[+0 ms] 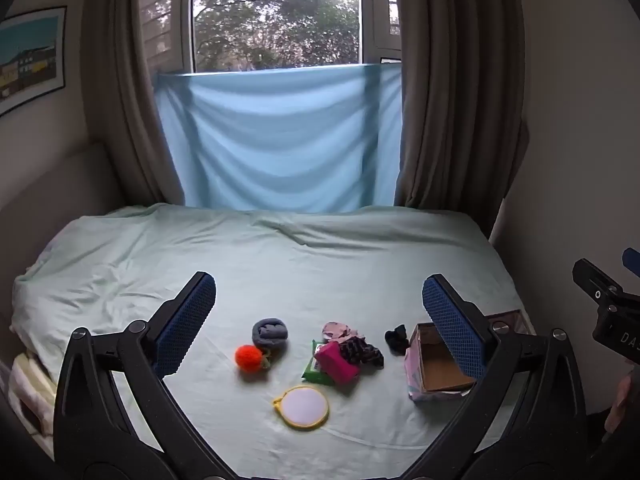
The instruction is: Organize soft objects
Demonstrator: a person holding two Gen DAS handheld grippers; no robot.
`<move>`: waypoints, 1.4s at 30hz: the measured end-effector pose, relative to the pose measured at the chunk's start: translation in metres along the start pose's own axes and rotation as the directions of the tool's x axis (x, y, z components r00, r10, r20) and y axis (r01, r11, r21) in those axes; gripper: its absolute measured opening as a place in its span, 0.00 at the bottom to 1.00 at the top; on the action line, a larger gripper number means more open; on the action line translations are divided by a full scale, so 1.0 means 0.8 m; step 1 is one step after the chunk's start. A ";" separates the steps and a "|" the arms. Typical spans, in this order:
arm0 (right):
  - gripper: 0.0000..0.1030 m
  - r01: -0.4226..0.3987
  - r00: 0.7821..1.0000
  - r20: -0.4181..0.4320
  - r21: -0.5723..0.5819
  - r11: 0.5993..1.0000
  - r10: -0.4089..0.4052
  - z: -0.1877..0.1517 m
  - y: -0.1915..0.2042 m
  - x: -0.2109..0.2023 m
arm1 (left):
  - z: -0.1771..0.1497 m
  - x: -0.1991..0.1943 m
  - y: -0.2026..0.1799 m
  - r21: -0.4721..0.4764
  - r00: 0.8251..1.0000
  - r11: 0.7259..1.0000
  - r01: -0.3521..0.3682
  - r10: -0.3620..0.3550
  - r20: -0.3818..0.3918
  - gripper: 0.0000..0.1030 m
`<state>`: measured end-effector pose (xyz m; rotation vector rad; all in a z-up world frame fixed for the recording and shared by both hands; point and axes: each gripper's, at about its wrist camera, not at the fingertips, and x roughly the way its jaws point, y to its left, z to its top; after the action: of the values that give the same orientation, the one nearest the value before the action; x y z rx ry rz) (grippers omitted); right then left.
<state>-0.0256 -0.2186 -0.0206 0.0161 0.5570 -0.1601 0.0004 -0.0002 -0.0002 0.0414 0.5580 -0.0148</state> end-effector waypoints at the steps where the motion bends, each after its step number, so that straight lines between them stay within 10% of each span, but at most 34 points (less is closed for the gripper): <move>1: 1.00 0.001 1.000 0.000 -0.002 1.000 -0.001 0.000 0.000 0.000 | 0.000 0.001 0.000 0.003 1.000 1.000 0.010 -0.010 -0.005 1.00; 42: 1.00 -0.050 0.998 0.026 -0.054 0.997 0.051 -0.003 0.002 0.016 | 0.006 -0.002 -0.003 -0.002 0.998 0.999 0.045 -0.045 0.037 1.00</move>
<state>-0.0160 -0.2185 -0.0291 -0.0236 0.5330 -0.0962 0.0016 -0.0030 0.0044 0.0259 0.5219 -0.0583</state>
